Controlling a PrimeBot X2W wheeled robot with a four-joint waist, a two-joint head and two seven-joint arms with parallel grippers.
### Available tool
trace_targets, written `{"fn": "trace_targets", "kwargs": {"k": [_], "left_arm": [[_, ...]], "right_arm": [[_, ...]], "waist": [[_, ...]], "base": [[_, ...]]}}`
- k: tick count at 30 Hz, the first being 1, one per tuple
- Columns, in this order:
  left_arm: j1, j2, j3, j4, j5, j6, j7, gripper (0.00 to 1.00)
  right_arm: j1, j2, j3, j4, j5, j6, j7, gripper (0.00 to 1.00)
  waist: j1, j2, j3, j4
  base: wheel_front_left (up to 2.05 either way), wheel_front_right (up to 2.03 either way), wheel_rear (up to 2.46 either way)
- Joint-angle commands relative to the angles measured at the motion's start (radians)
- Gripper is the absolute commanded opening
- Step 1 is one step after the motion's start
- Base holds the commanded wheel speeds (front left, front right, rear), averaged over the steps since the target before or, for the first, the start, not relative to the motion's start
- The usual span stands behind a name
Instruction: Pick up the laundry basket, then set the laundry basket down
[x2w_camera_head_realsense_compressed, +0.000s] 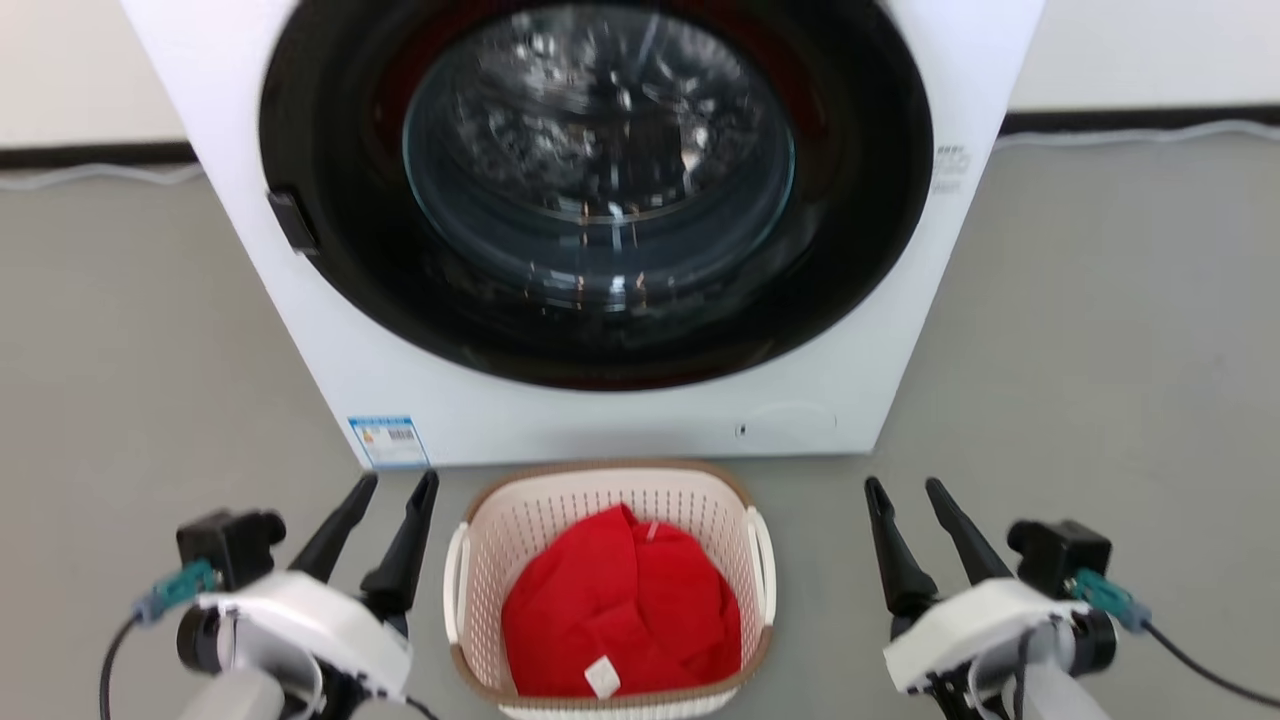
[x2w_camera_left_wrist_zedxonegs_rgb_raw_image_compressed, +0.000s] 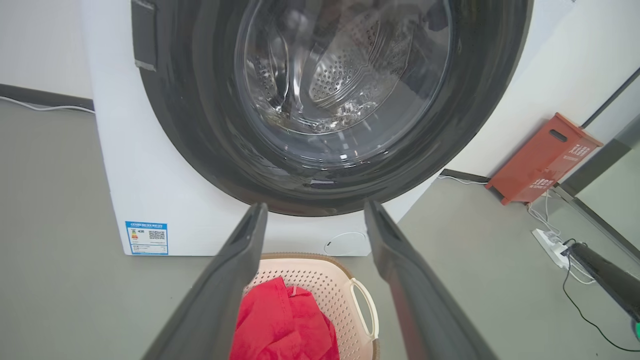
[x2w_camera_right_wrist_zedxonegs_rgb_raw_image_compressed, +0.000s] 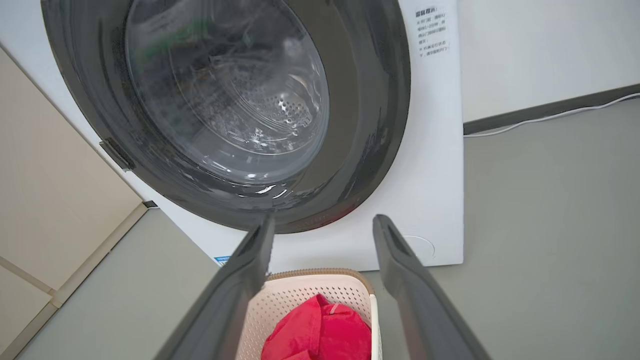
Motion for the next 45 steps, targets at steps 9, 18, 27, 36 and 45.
{"fn": "trace_targets", "kwargs": {"k": [9, 18, 27, 36, 45], "left_arm": [[0.1, -0.016, 0.195, -0.159, 0.123, 0.035, -0.01, 1.0], [0.174, -0.054, 0.273, -0.249, 0.208, 0.034, -0.01, 1.0], [0.258, -0.118, 0.372, -0.331, 0.279, 0.043, -0.01, 1.0], [0.294, -0.175, 0.426, -0.329, 0.335, 0.018, -0.01, 1.0], [0.305, -0.199, 0.442, -0.329, 0.347, -0.002, -0.01, 1.0]], "right_arm": [[0.104, 0.005, -0.036, -0.187, -0.066, 0.003, -0.011, 1.0], [0.163, 0.005, -0.052, -0.31, -0.098, 0.003, -0.011, 1.0], [0.214, 0.005, -0.1, -0.381, -0.125, 0.003, -0.011, 1.0], [0.247, 0.005, -0.118, -0.418, -0.181, 0.003, -0.011, 1.0], [0.256, 0.005, -0.126, -0.426, -0.205, 0.003, -0.011, 1.0]], "waist": [[0.0001, -0.0001, -0.071, 0.002], [0.0001, -0.0001, -0.088, -0.008], [0.0001, -0.0001, -0.097, -0.011], [0.0001, -0.0001, -0.104, -0.012], [0.0001, -0.0001, -0.104, -0.013]], "base": [[0.0, 0.0, 0.0], [0.0, 0.0, 0.0], [0.0, 0.0, 0.0], [0.0, 0.0, 0.0], [0.0, 0.0, 0.0]]}}
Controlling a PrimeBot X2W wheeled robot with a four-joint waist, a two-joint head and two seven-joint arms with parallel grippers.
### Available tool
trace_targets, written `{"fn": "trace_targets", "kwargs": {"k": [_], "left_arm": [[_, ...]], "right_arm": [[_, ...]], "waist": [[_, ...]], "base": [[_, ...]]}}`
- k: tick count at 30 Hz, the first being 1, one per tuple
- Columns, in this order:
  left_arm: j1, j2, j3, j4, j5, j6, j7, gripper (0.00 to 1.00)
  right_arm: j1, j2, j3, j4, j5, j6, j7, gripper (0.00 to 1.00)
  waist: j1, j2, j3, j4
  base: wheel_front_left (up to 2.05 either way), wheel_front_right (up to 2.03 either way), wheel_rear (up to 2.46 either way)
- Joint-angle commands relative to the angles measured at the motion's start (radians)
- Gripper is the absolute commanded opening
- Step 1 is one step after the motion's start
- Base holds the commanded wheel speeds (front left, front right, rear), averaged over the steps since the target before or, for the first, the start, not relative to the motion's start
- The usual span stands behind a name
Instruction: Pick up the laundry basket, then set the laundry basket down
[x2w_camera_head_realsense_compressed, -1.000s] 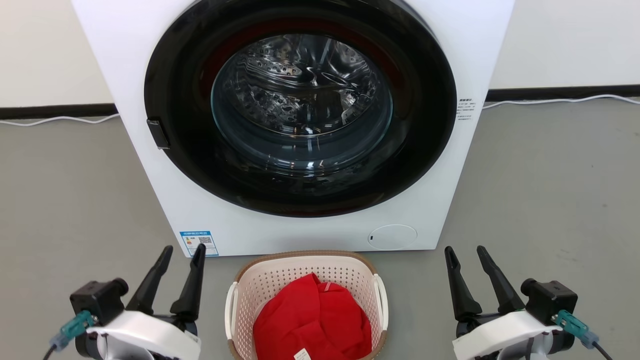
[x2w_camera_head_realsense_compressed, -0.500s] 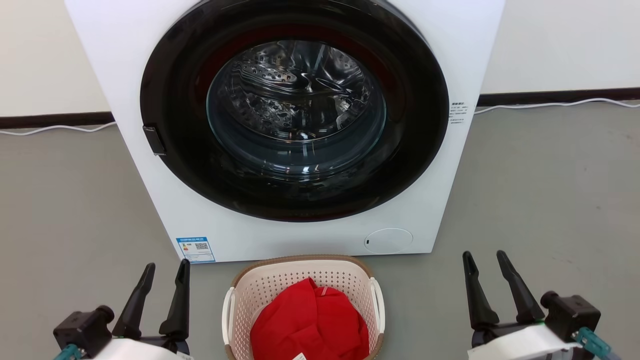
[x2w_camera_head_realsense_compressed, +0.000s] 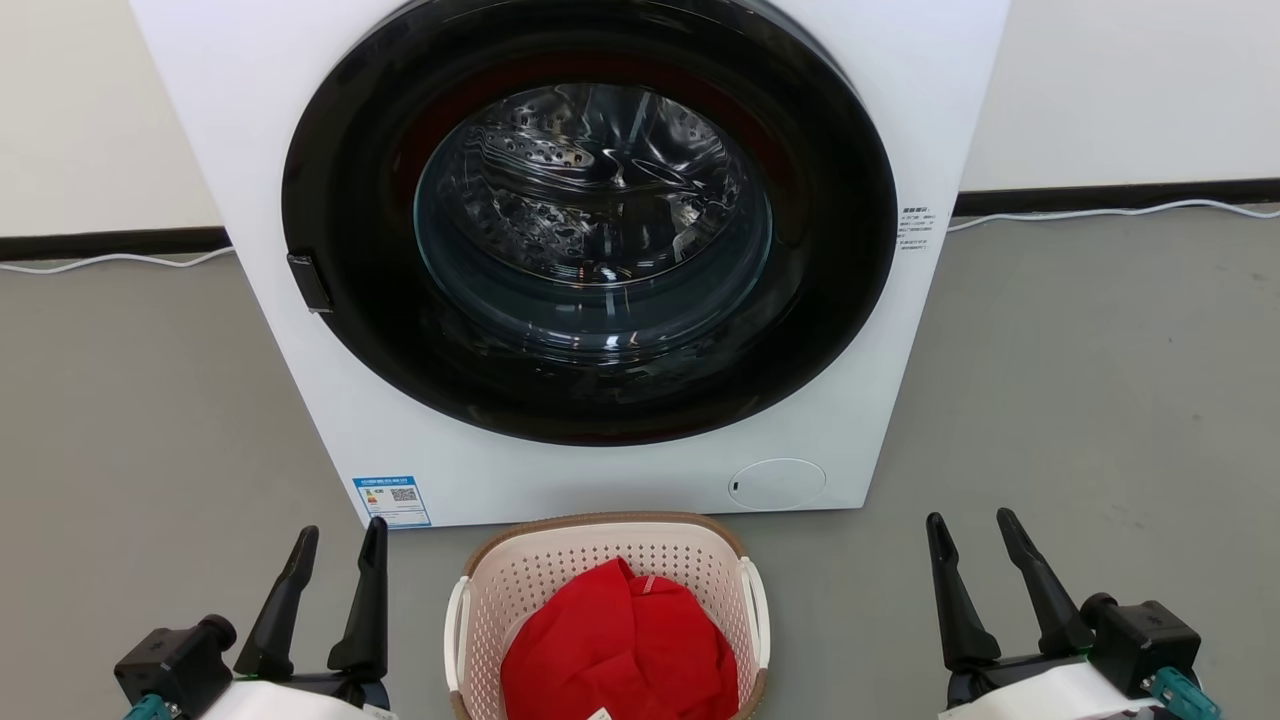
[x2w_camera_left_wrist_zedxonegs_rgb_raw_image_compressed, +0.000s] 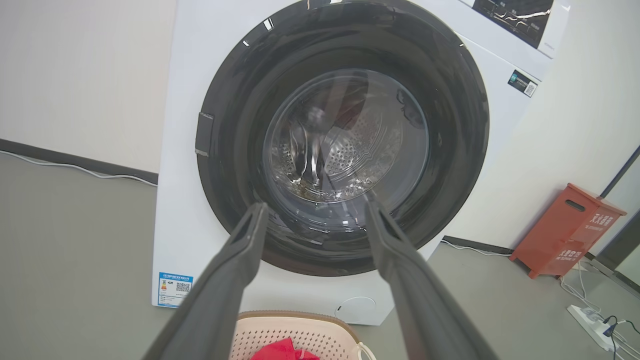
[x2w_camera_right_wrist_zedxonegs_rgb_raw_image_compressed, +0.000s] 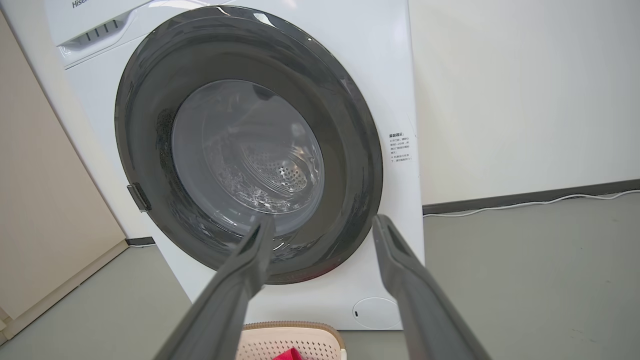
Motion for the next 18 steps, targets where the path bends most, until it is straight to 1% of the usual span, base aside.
{"fn": "trace_targets", "kwargs": {"k": [1, 18], "left_arm": [[-0.017, 0.008, 0.034, -0.023, 0.009, -0.008, -0.006, 1.0], [-0.022, 0.007, 0.021, -0.002, 0.023, -0.019, -0.006, 1.0]], "right_arm": [[-0.018, -0.001, 0.018, -0.029, -0.005, 0.003, -0.01, 1.0], [-0.021, -0.001, 0.01, -0.027, -0.015, 0.003, -0.01, 1.0]], "waist": [[0.0001, -0.0001, -0.001, -0.001], [0.0001, -0.0001, -0.006, 0.0]], "base": [[0.0, 0.0, 0.0], [0.0, 0.0, 0.0]]}}
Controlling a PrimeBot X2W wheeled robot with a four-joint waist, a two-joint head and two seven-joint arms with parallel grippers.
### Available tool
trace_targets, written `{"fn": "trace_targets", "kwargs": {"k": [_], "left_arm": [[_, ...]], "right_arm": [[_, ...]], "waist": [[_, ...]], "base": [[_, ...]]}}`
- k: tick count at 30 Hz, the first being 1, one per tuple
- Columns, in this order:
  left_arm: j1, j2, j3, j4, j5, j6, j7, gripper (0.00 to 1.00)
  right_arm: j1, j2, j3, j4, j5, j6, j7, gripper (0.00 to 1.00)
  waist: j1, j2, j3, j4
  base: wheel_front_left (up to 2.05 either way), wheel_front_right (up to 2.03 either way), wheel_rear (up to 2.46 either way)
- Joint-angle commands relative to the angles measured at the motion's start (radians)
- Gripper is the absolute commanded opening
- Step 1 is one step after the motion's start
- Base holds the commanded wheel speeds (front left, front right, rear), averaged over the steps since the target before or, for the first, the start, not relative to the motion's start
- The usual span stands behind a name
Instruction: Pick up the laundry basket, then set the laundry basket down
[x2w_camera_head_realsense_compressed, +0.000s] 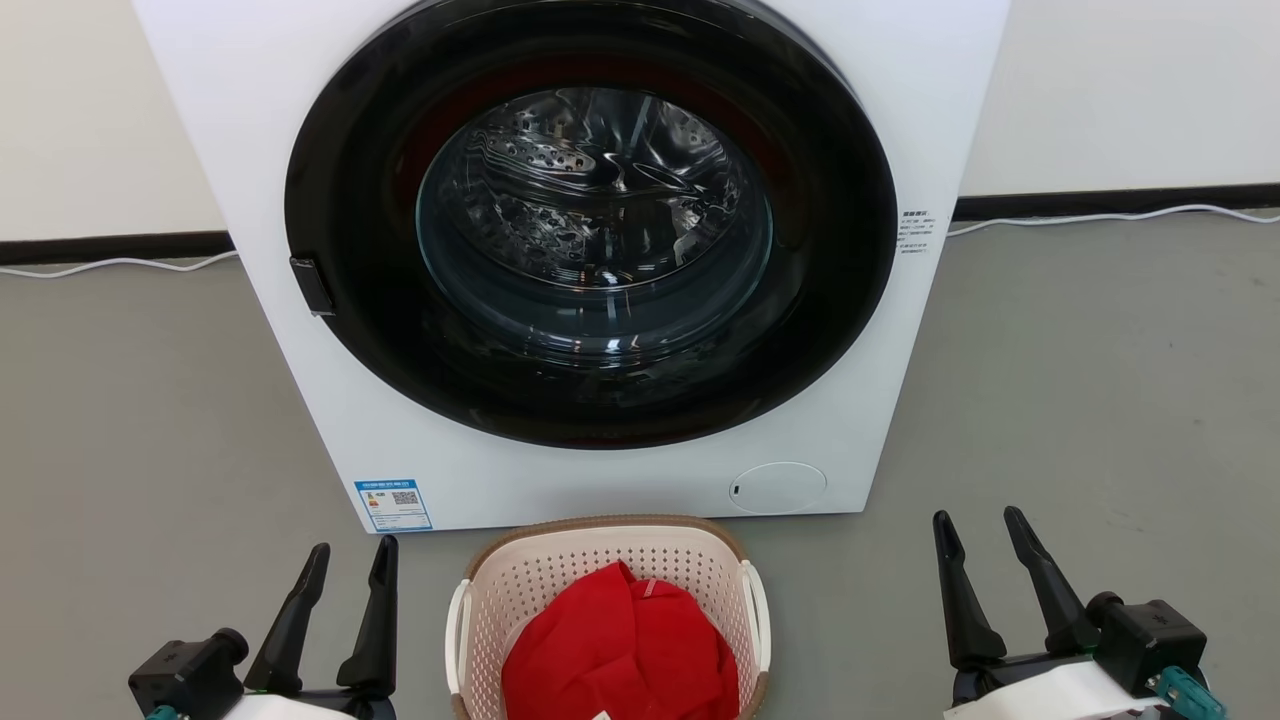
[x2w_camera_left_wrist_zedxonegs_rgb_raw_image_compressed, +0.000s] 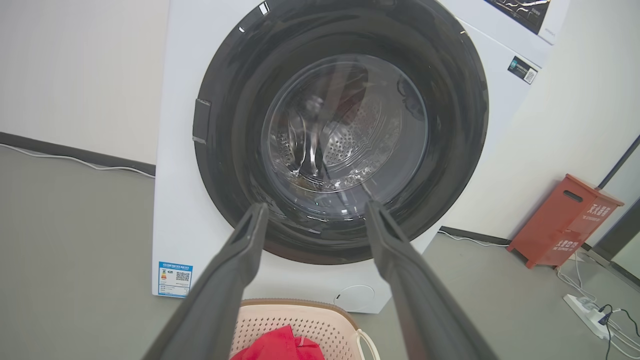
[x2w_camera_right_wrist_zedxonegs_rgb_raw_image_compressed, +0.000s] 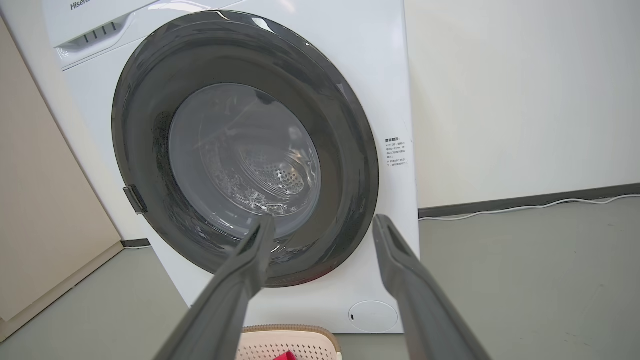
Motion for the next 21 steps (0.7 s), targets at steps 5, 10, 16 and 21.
{"fn": "trace_targets", "kwargs": {"k": [5, 10, 16, 21], "left_arm": [[-0.04, 0.012, 0.027, -0.014, 0.018, -0.006, -0.006, 1.0], [-0.041, 0.014, 0.027, -0.011, 0.022, -0.006, -0.006, 1.0], [-0.041, 0.018, 0.028, -0.016, 0.02, -0.007, -0.006, 1.0], [-0.04, 0.019, 0.033, -0.018, 0.017, -0.007, -0.006, 1.0]], "right_arm": [[-0.023, -0.001, 0.026, -0.024, -0.001, 0.003, -0.01, 1.0], [-0.025, -0.001, 0.029, -0.023, -0.001, 0.003, -0.01, 1.0], [-0.021, -0.001, 0.026, -0.026, -0.005, 0.003, -0.01, 1.0], [-0.02, -0.001, 0.023, -0.027, -0.007, 0.003, -0.01, 1.0]], "waist": [[0.0001, -0.0001, -0.002, -0.002], [0.0001, -0.0001, -0.003, -0.003], [0.0001, -0.0001, -0.002, -0.003], [0.0001, -0.0001, 0.0, -0.003]], "base": [[0.0, 0.0, 0.0], [0.0, 0.0, 0.0], [0.0, 0.0, 0.0], [0.0, 0.0, 0.0]]}}
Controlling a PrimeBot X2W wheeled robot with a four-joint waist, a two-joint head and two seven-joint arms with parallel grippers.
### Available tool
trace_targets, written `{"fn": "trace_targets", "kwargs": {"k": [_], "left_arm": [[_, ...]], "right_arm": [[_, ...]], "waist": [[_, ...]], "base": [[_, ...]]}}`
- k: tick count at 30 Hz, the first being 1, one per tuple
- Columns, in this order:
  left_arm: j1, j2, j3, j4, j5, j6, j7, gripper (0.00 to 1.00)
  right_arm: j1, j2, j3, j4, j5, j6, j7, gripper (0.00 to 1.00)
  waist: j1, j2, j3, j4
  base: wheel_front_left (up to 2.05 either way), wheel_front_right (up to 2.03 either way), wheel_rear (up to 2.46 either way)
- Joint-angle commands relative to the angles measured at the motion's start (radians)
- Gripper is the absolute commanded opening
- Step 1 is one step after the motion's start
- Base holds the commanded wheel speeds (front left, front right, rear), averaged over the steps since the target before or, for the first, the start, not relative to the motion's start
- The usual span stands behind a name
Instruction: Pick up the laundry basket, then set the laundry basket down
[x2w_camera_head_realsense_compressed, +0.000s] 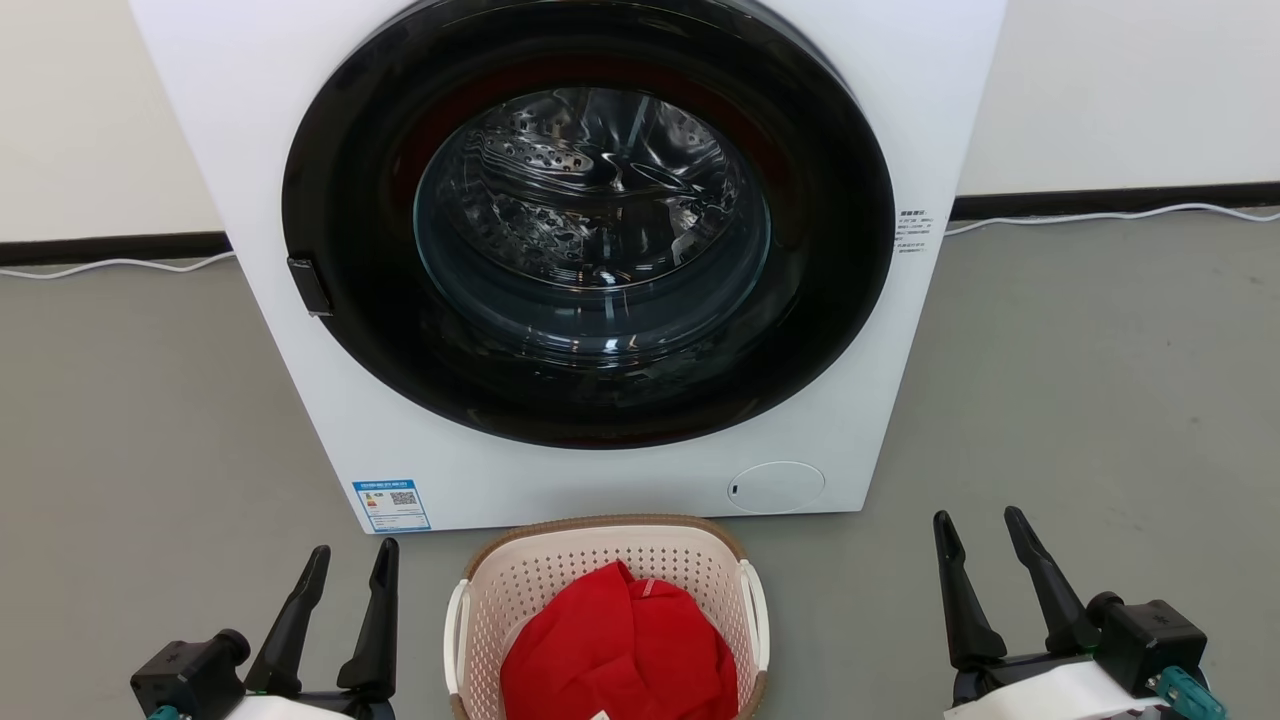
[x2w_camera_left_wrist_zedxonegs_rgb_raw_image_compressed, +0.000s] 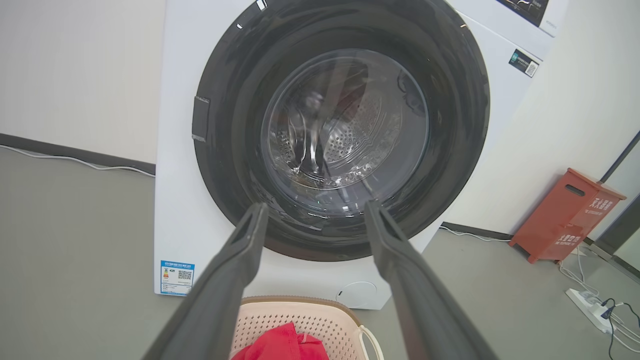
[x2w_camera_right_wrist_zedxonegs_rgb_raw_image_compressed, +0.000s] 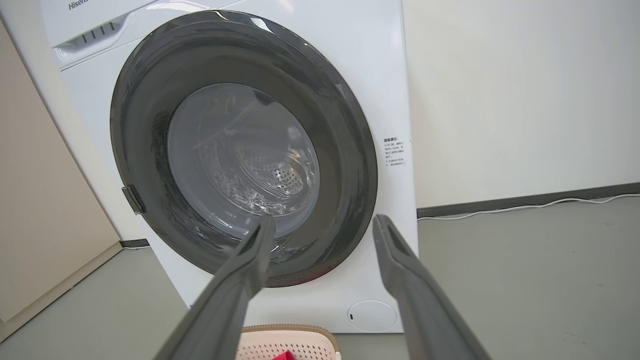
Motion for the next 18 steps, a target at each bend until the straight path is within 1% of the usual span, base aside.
{"fn": "trace_targets", "kwargs": {"k": [1, 18], "left_arm": [[-0.039, 0.015, 0.037, -0.026, 0.006, -0.007, -0.006, 1.0], [-0.037, 0.029, 0.022, -0.026, -0.013, -0.007, -0.006, 1.0]], "right_arm": [[-0.02, -0.001, 0.024, -0.028, -0.006, 0.003, -0.01, 1.0], [-0.021, -0.001, 0.026, -0.027, -0.004, 0.003, -0.01, 1.0]], "waist": [[0.0001, -0.0001, 0.0, 0.0], [0.0001, -0.0001, 0.007, -0.004]], "base": [[0.0, 0.0, 0.0], [0.0, 0.0, 0.0]]}}
